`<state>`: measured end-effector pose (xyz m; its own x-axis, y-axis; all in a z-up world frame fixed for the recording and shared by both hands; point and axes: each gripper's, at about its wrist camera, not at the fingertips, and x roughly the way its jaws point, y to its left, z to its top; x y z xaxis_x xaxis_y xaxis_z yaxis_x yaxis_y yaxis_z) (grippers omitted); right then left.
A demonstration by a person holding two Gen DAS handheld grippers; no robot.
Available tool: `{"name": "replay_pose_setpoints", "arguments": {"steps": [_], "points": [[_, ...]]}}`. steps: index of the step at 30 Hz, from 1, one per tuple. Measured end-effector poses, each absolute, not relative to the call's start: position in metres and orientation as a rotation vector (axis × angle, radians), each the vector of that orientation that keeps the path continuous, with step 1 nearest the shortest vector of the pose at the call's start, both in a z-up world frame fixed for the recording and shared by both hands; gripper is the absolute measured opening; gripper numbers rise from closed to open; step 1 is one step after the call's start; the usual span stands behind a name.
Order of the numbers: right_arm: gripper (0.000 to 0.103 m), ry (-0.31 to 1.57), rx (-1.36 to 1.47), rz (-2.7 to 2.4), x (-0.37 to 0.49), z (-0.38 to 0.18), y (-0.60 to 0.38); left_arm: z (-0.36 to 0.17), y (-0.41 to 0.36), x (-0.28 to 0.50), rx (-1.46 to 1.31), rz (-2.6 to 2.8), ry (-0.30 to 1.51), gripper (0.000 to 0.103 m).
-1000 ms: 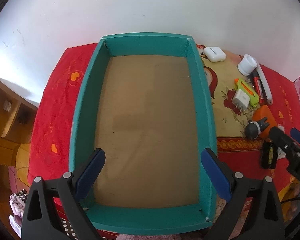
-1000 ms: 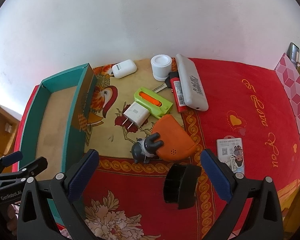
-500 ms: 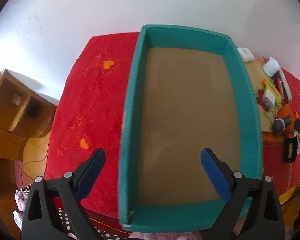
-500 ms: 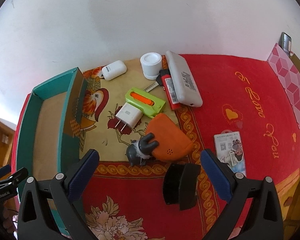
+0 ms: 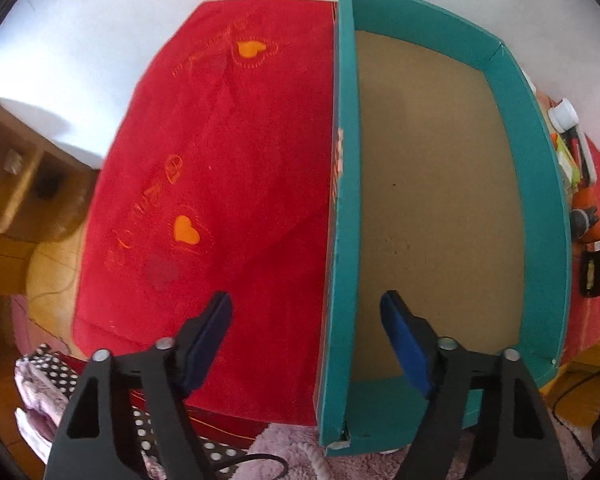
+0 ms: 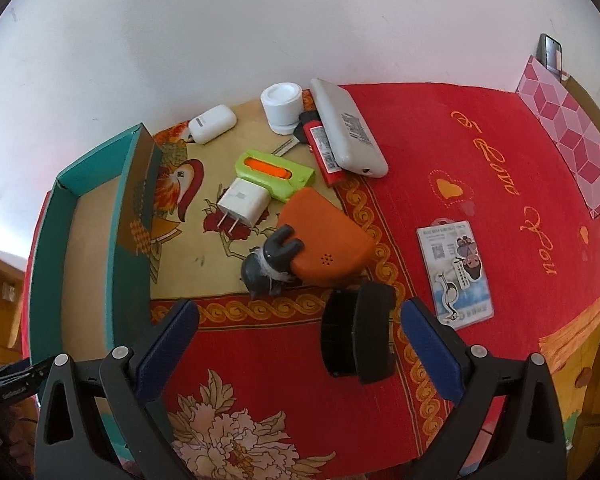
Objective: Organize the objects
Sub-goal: 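Grasp the teal box wall with the left gripper and hold it steady, then reach the right gripper to the white earbud case and grasp it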
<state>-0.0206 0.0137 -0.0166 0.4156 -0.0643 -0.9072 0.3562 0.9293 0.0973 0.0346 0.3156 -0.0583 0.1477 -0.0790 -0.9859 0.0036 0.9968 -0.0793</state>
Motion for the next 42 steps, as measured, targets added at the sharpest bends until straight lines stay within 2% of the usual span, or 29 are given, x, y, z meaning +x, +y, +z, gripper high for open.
{"name": "replay_pose_setpoints", "arguments": {"steps": [2,5,7,9,10,14,18,32,36,40,42], "points": [[0.103,1.125,0.288,-0.269,-0.019,-0.018,0.012,-0.065,0.314,0.035,-0.054,-0.078,1.442,0.06],[0.103,1.141,0.271,-0.26,-0.018,-0.02,0.012,-0.067,0.306,0.035,0.006,-0.09,1.431,0.054],[0.103,1.151,0.257,-0.248,-0.017,-0.021,0.013,-0.066,0.3,0.034,0.03,-0.109,1.413,0.044],[0.102,1.161,0.234,-0.231,-0.014,-0.022,0.013,-0.065,0.293,0.033,0.034,-0.128,1.402,0.025],[0.102,1.167,0.218,-0.217,-0.012,-0.022,0.014,-0.065,0.291,0.034,0.031,-0.139,1.4,0.022],[0.099,1.173,0.17,-0.177,-0.005,-0.021,0.015,-0.066,0.285,0.038,0.033,-0.122,1.4,0.022],[0.099,1.181,0.107,-0.139,-0.002,-0.022,0.015,-0.062,0.294,0.043,0.04,-0.077,1.389,0.012],[0.097,1.169,-0.352,0.037,0.012,-0.042,0.035,-0.062,0.276,0.055,0.079,0.001,1.361,0.014],[0.094,1.154,-0.44,0.04,0.019,-0.048,0.034,-0.061,0.271,0.059,0.097,0.03,1.359,0.013],[0.076,1.16,-0.353,0.079,0.025,-0.044,0.026,-0.062,0.263,0.056,0.132,0.045,1.343,0.014],[0.076,1.149,-0.323,0.085,0.027,-0.037,0.024,-0.061,0.26,0.058,0.137,0.05,1.341,0.014]]}}
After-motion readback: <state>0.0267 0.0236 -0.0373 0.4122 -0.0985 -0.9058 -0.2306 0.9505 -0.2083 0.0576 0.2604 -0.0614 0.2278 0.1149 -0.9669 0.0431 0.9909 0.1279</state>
